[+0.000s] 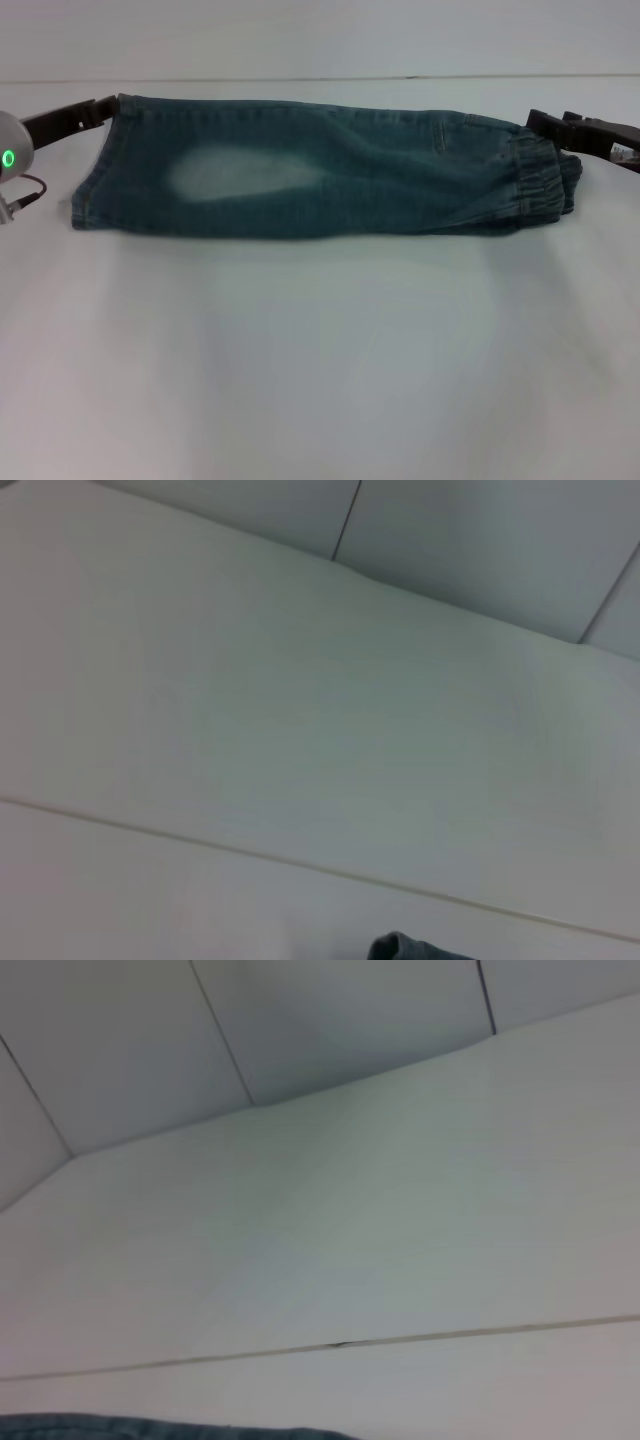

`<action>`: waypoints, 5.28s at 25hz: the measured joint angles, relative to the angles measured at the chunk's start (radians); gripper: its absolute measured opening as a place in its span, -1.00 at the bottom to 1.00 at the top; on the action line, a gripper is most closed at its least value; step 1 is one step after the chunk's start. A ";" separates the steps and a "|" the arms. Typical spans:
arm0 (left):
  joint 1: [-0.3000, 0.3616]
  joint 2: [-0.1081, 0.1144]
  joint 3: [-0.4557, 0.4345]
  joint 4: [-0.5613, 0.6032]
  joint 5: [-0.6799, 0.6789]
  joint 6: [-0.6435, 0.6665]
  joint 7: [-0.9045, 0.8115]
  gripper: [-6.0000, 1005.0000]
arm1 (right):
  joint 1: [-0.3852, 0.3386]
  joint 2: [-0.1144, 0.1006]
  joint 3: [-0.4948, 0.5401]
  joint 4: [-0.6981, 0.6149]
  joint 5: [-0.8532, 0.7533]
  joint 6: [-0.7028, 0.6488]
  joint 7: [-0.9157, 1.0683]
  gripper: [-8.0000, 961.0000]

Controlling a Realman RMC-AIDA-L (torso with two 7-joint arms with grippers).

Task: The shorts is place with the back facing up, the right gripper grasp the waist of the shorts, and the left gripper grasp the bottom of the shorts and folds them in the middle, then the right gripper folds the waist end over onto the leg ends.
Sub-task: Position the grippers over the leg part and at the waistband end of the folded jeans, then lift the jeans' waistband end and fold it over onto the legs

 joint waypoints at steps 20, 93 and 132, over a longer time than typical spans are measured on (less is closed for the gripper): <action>0.129 0.001 0.035 0.030 -0.176 0.766 0.567 0.89 | 0.007 -0.232 -0.201 -0.275 -0.270 -0.528 0.701 0.99; 0.145 -0.037 0.123 -0.005 -0.164 0.797 0.646 0.88 | 0.156 -0.123 -0.353 -0.212 -0.579 -0.345 0.818 -0.67; -0.150 -0.054 0.113 -0.806 -0.942 0.427 1.665 -0.81 | 0.035 -0.154 -0.162 -0.639 -0.068 -0.942 0.840 -0.81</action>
